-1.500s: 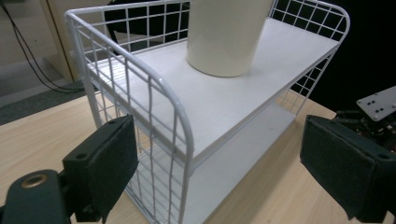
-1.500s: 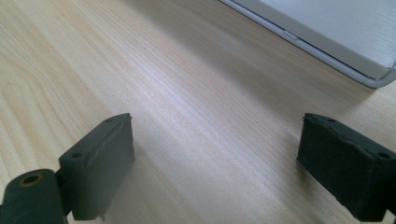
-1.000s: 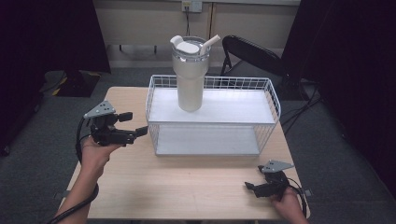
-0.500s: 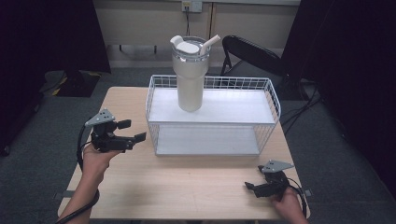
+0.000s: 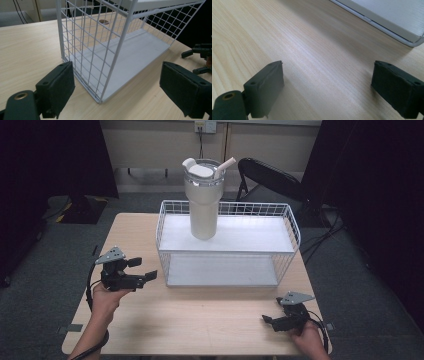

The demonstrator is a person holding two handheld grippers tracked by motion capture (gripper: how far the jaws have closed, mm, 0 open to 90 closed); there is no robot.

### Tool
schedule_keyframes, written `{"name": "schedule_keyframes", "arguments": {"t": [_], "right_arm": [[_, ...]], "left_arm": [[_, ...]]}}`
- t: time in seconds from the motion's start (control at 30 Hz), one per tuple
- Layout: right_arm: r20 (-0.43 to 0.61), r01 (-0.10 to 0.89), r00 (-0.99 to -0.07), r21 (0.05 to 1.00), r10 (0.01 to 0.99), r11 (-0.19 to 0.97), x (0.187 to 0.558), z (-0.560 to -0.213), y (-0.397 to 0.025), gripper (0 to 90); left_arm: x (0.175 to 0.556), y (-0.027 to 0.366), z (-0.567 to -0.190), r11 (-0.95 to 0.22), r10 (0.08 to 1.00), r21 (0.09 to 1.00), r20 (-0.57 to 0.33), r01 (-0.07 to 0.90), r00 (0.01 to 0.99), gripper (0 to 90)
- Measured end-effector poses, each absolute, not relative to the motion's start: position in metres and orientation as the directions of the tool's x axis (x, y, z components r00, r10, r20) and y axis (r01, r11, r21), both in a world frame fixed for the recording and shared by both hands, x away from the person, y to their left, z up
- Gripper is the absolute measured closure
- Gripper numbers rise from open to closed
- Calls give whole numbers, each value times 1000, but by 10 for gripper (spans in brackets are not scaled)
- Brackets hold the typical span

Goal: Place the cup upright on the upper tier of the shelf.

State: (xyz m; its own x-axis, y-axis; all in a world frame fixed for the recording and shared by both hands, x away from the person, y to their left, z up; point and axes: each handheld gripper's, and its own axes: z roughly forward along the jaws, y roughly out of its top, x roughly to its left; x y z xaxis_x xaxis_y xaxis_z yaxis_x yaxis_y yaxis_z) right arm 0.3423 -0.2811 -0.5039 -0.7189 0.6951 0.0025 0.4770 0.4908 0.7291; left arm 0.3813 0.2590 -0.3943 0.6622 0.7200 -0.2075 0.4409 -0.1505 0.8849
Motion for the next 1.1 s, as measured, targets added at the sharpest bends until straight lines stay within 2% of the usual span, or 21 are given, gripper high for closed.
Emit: {"name": "schedule_keyframes", "arguments": {"t": [0.67, 1.1], "right_arm": [[3, 477, -719, 729, 695, 491, 342, -504, -281, 100], [3, 477, -719, 729, 695, 491, 342, -504, -281, 100]], "left_arm": [[374, 259, -425, -140, 714, 872, -239, 469, 658, 124], [361, 264, -457, -148, 724, 852, -252, 502, 642, 126]]}}
